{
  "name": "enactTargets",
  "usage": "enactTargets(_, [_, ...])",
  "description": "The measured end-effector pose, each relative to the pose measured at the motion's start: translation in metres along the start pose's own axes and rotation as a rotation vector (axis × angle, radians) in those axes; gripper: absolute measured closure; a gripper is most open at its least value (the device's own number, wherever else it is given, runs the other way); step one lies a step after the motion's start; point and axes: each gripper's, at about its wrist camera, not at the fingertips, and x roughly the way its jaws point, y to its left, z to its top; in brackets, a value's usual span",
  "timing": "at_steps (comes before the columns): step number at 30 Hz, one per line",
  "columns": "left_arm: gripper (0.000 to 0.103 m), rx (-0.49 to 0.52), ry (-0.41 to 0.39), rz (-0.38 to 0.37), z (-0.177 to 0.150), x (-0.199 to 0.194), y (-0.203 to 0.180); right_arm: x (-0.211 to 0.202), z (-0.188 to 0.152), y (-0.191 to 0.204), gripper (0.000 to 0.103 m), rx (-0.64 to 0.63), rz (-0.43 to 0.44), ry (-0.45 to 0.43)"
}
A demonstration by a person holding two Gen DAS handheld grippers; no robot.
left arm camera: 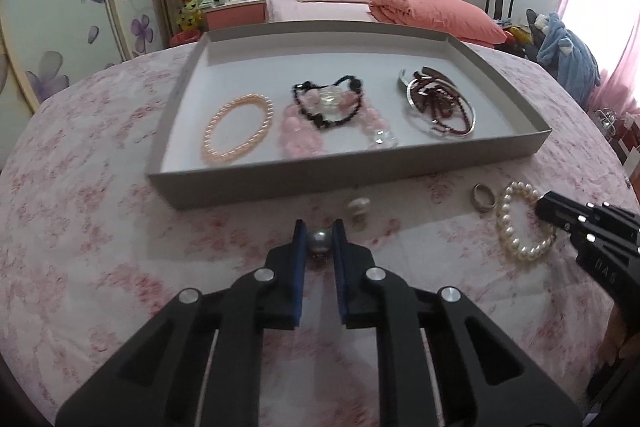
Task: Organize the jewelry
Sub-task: 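Grasp the white pearl bracelet with the right tool while the left tool grasps a pearl stud earring, then carry the pearl bracelet over the tray while the left tool carries the pearl earring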
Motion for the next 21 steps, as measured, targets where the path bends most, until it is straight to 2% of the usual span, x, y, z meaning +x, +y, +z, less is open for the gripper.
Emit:
enactTargets(7, [0.088, -0.037, -0.006, 0.028, -0.008, -0.008, 0.026, 0.001, -0.001, 0.011, 0.092, -0.028, 0.016, 0.002])
enactTargets(21, [0.089, -0.043, -0.008, 0.024, -0.008, -0.009, 0.025, 0.0, -0.001, 0.01, 0.092, -0.02, 0.026, 0.003])
